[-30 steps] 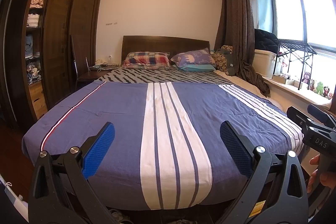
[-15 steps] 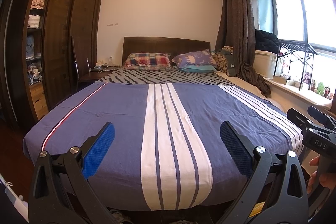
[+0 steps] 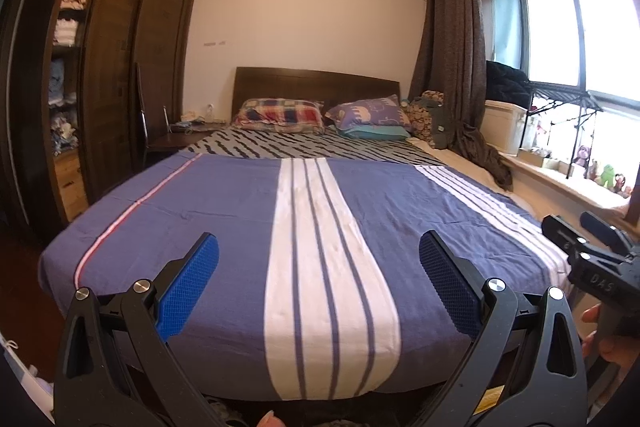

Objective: Collect trash

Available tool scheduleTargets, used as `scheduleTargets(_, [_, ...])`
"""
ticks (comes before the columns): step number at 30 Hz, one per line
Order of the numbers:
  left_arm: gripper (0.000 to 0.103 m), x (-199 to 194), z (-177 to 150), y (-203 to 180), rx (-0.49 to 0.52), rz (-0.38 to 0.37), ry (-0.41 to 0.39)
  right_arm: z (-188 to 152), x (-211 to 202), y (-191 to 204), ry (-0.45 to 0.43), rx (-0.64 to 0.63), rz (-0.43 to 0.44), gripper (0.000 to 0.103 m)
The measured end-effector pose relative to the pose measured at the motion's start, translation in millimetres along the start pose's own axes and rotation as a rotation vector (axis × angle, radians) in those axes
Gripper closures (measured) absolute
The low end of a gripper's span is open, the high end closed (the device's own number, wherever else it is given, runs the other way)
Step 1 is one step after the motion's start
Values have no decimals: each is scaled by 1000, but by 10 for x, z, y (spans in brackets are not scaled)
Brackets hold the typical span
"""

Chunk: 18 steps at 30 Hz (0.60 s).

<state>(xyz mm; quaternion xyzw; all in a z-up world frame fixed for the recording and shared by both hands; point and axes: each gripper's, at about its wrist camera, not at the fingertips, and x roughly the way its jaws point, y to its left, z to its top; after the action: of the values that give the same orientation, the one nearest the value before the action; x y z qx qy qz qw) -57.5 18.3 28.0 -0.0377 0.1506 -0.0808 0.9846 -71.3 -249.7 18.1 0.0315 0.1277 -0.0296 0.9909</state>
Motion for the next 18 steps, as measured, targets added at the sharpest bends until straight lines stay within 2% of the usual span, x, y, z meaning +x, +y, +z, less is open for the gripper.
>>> scheduleTargets(2, [8, -11, 3, 22, -12, -12, 1, -4, 13, 6, 4, 0, -1, 3])
scheduleTargets(6, [8, 28, 15, 77, -26, 51, 11, -19, 44, 2, 16, 0, 0, 3])
scheduleTargets(18, [8, 180, 13, 132, -20, 106, 30, -36, 179, -23, 40, -5, -21, 3])
